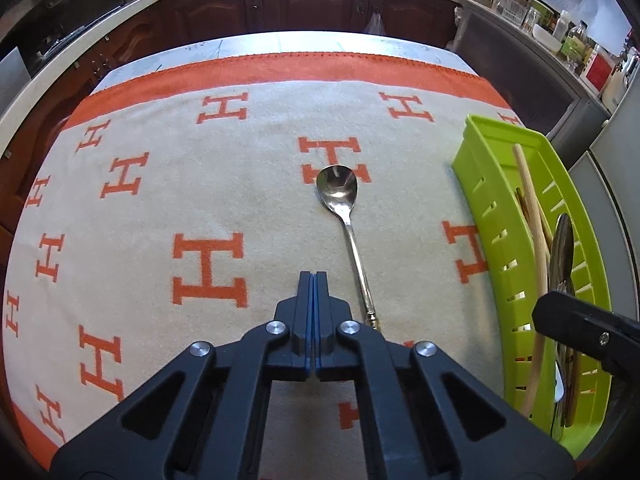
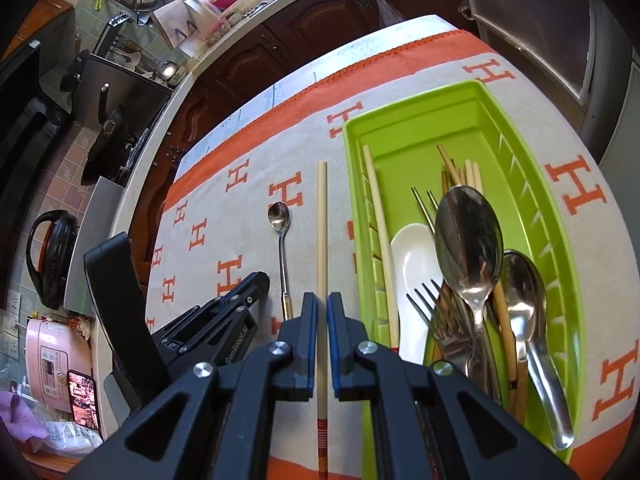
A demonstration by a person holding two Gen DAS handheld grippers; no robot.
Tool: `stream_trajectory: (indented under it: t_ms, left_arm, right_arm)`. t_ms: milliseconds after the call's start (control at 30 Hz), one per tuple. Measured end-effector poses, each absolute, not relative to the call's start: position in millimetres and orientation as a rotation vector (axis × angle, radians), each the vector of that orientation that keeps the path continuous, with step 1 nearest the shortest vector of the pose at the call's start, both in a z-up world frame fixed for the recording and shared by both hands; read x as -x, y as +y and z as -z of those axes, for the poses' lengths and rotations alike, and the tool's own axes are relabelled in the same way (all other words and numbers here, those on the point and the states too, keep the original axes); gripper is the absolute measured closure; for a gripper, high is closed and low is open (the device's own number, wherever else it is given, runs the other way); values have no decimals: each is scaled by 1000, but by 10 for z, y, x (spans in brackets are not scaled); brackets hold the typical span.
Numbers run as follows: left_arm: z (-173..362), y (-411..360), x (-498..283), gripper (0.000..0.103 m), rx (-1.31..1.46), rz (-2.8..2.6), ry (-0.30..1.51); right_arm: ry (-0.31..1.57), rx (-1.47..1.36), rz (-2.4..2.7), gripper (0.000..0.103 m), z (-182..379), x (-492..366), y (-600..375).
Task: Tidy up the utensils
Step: 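Grasp the red-banded wooden chopstick with the right gripper while the left grasps the small spoon, then lift the chopstick and small spoon with both grippers toward the tray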
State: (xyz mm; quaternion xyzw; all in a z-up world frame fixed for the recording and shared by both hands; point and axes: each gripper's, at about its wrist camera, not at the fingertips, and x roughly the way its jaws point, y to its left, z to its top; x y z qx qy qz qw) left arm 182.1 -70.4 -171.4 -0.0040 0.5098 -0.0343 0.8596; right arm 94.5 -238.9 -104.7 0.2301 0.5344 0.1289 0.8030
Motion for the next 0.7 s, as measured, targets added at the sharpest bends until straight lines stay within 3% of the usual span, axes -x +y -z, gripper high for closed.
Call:
stream_trajectory:
  t_ms: [367, 567, 633, 700]
  left_arm:
    - [1627, -448, -1827, 102, 235, 126, 1087]
    - [1683, -595, -1958, 85, 166, 107, 1098]
    - [1687, -641, -1998, 72, 153, 114, 1097]
    - [1689, -686, -2032, 70, 129, 106, 1095]
  right_arm:
    - [1098, -514, -294, 98, 944, -843, -2497]
    - [1086, -523, -301, 98, 930, -828, -2536]
    - [1084, -526, -301, 98, 928, -823, -2548]
    - [1079, -527, -299, 98, 926, -819, -2562]
